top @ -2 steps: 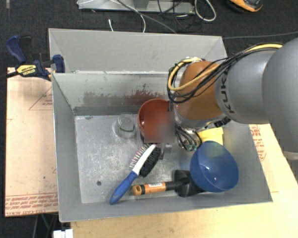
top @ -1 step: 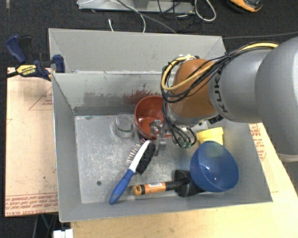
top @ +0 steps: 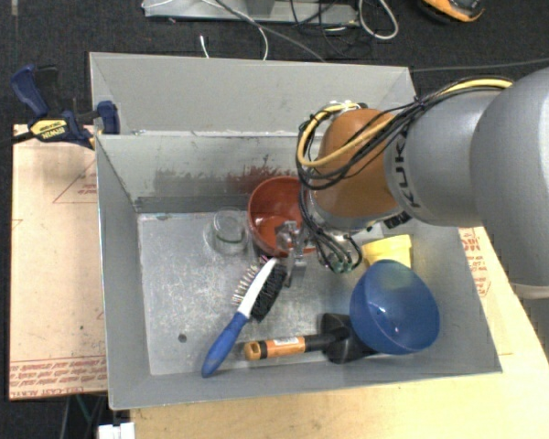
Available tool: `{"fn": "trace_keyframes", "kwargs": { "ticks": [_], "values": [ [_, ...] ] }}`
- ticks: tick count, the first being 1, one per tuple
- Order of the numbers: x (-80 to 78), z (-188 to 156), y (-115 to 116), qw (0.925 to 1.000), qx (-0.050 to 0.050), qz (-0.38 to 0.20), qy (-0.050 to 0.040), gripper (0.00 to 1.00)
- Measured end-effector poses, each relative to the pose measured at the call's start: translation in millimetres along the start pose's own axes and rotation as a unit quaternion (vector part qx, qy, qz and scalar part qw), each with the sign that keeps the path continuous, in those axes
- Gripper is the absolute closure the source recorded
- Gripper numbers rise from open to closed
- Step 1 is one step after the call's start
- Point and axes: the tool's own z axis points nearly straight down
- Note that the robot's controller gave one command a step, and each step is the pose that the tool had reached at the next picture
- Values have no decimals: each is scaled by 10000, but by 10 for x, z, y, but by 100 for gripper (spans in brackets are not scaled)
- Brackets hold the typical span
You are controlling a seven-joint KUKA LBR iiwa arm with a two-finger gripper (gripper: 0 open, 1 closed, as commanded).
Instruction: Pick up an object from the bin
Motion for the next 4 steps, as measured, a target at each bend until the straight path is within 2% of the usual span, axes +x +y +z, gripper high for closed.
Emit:
{"fn": "trace_keyframes", "kwargs": {
  "ticks": [4],
  "values": [
    [0,0,0,10000,0,0,0,100]
  ]
}}
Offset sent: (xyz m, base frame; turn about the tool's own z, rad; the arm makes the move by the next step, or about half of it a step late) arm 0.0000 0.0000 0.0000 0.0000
